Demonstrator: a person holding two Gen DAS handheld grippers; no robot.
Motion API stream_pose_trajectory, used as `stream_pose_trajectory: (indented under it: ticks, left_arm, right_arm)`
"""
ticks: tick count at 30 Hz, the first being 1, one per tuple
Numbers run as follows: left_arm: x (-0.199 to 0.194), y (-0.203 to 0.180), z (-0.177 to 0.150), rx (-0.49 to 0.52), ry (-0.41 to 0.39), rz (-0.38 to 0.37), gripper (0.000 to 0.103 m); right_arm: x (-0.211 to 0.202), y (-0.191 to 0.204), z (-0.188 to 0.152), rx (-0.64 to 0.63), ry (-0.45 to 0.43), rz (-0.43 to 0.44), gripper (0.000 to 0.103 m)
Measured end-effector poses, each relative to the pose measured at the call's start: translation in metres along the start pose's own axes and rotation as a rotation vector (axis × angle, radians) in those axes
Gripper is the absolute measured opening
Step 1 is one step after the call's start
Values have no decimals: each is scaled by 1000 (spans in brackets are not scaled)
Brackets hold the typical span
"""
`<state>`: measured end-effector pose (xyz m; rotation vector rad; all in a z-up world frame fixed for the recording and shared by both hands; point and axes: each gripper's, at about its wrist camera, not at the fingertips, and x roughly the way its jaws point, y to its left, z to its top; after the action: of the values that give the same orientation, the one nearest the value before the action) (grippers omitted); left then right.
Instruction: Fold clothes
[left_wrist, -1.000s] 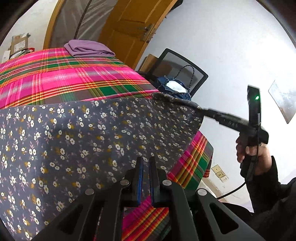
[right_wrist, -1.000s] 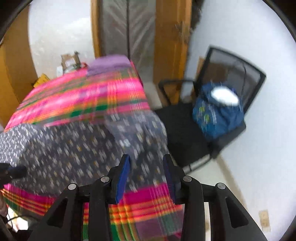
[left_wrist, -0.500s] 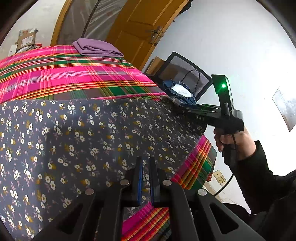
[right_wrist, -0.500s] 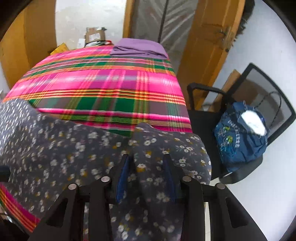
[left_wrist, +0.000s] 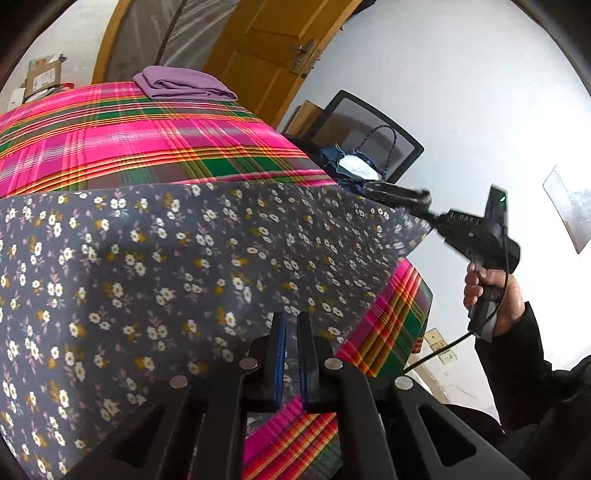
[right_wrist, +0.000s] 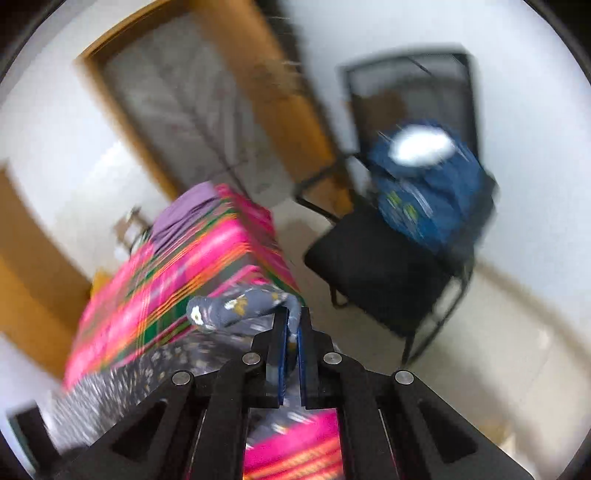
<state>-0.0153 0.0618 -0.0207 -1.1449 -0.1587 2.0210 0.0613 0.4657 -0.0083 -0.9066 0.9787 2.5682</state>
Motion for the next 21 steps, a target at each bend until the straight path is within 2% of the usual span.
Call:
stream_pose_trajectory:
  ticks: [4, 9, 11, 13, 17, 19, 21]
  left_arm:
    - [4, -6, 0, 10, 15, 1, 5]
    - [6, -9, 0, 12, 20, 11, 5]
    - [6, -8, 1, 8, 21, 14, 5]
    - [9, -9, 2, 6, 27, 14, 5]
    - [14, -10, 4, 11, 43, 13, 5]
    - [17, -12, 6, 16, 50, 12, 5]
    - [19, -13, 6, 18, 53, 11, 5]
  right_arm:
    - [15, -50, -10, 230, 74, 58, 6]
    - [27, -75, -16, 347, 117, 108, 9]
    - [34, -85, -17, 383, 153, 99, 24]
    - [33, -91, -19, 392, 160, 57, 36]
    - [19, -101, -15, 337, 101, -48, 37]
    - [13, -105, -8, 318, 67, -49, 37]
    - [10, -100, 3, 268, 44, -12, 40]
